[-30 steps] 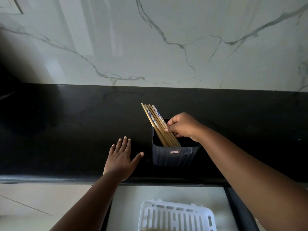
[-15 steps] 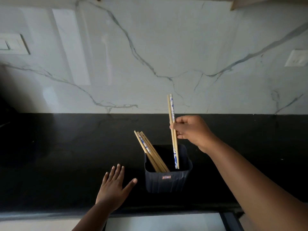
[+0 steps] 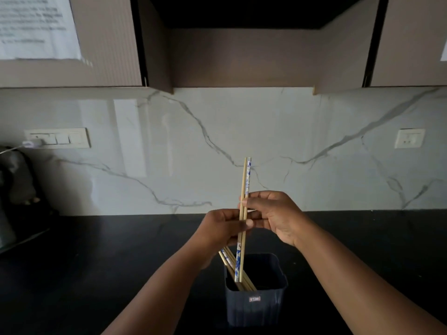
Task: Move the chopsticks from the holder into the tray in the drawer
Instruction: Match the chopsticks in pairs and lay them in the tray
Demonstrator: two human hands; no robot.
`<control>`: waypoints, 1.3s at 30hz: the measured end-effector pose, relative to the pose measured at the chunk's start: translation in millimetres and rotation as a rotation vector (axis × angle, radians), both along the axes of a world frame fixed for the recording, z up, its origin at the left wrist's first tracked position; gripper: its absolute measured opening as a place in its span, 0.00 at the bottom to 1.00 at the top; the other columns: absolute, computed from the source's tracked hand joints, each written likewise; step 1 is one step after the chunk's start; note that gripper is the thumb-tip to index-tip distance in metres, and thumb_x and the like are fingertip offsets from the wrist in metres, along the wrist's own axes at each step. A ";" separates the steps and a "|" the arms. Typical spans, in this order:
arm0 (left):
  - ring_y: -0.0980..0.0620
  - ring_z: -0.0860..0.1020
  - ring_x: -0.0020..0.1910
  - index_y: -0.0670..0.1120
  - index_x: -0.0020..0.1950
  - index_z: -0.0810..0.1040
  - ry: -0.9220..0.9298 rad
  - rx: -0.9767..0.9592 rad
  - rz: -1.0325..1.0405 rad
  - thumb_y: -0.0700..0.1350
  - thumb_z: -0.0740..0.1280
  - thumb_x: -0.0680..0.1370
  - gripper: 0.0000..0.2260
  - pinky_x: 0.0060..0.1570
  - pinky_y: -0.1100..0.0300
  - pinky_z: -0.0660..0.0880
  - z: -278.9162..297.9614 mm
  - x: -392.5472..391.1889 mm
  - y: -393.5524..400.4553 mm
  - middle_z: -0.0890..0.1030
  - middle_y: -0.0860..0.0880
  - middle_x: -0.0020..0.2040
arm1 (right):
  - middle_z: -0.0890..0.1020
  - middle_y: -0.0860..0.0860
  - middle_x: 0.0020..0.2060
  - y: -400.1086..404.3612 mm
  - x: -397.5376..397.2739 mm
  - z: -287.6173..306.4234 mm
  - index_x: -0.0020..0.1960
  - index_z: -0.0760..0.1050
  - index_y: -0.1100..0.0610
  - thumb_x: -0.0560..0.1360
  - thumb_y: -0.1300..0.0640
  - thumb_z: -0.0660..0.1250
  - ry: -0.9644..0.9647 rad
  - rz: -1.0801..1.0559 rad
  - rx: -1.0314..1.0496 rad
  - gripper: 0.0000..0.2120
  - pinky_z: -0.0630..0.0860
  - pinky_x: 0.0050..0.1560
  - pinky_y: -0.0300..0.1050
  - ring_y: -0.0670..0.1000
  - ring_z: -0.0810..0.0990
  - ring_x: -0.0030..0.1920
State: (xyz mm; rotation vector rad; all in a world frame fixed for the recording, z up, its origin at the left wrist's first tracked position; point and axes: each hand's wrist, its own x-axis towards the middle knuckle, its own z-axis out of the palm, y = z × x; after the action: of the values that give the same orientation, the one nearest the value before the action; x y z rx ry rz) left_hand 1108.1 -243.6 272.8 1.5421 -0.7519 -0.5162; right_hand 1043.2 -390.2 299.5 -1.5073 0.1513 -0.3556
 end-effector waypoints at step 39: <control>0.48 0.83 0.42 0.39 0.54 0.82 0.458 -0.084 -0.265 0.38 0.70 0.71 0.12 0.50 0.54 0.79 -11.6 8.3 15.0 0.84 0.41 0.46 | 0.85 0.52 0.48 -7.9 -35.1 -35.1 0.55 0.83 0.55 0.77 0.60 0.63 -0.833 -0.045 -1.859 0.12 0.80 0.52 0.47 0.53 0.83 0.52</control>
State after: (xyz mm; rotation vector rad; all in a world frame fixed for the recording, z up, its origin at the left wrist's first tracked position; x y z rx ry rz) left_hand 1116.4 -228.6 261.2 1.1880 -0.6115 -0.9841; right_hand 1008.1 -398.1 264.4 -2.9343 -1.1148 -1.3331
